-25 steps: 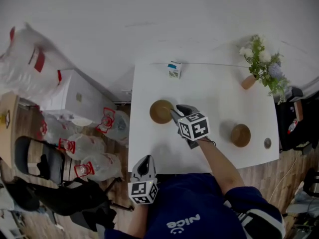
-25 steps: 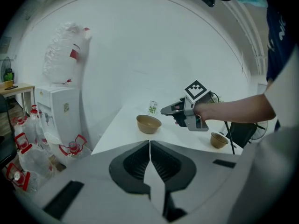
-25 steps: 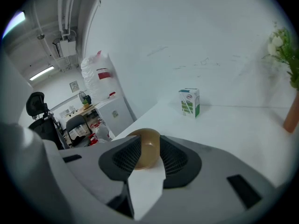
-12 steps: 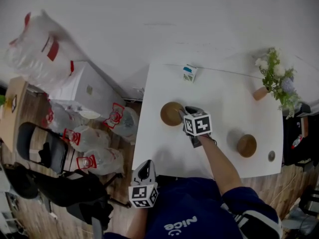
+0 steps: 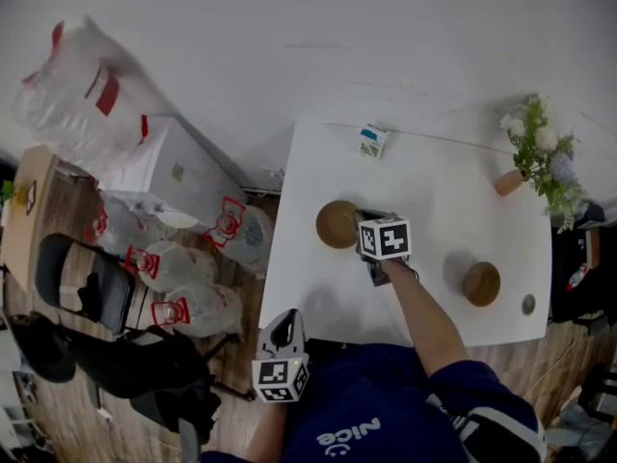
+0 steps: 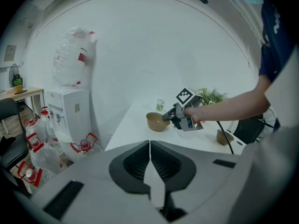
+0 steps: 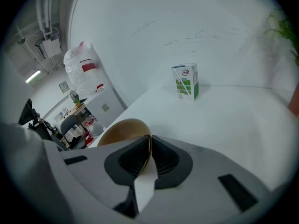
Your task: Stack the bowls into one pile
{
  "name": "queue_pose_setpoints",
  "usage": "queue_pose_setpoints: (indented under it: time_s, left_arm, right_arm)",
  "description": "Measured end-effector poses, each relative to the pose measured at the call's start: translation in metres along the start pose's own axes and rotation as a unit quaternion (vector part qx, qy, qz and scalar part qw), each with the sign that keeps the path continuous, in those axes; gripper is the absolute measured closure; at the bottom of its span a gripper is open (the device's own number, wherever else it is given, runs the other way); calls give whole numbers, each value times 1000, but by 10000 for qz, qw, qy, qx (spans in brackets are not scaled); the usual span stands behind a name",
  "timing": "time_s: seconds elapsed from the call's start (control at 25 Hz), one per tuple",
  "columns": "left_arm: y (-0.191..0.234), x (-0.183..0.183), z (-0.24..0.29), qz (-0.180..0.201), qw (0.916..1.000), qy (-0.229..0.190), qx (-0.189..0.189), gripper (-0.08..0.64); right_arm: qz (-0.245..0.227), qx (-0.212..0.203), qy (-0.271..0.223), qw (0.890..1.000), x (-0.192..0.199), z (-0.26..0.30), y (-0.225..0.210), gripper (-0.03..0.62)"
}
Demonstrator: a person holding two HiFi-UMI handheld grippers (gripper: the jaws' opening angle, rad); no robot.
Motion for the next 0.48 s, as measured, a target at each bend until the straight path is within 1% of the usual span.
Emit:
queue_pose_setpoints:
  time_s: [0.12, 0.32, 0.48]
  left_arm:
    - [1, 0, 1, 0, 10000, -16, 22, 537]
    - [-1, -1, 4, 31, 9999, -70, 111, 537]
    - [-3, -3, 6, 51, 9997, -114, 191, 537]
  right_arm:
    - [48, -22, -34, 10000, -2, -1, 1, 554]
    - [-108, -21, -115, 9999, -6, -12, 5, 555]
    - [-109, -78, -249, 9996, -13, -26, 7, 555]
Point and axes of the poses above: the fingertips, and each gripper's own axes: z forward along the fingers, y to its left, x out of its underside, the point moved 3 cm from there along -z, backward along the fingers, and after that the axes turned 6 degrees about -z, right-handed, at the moved point
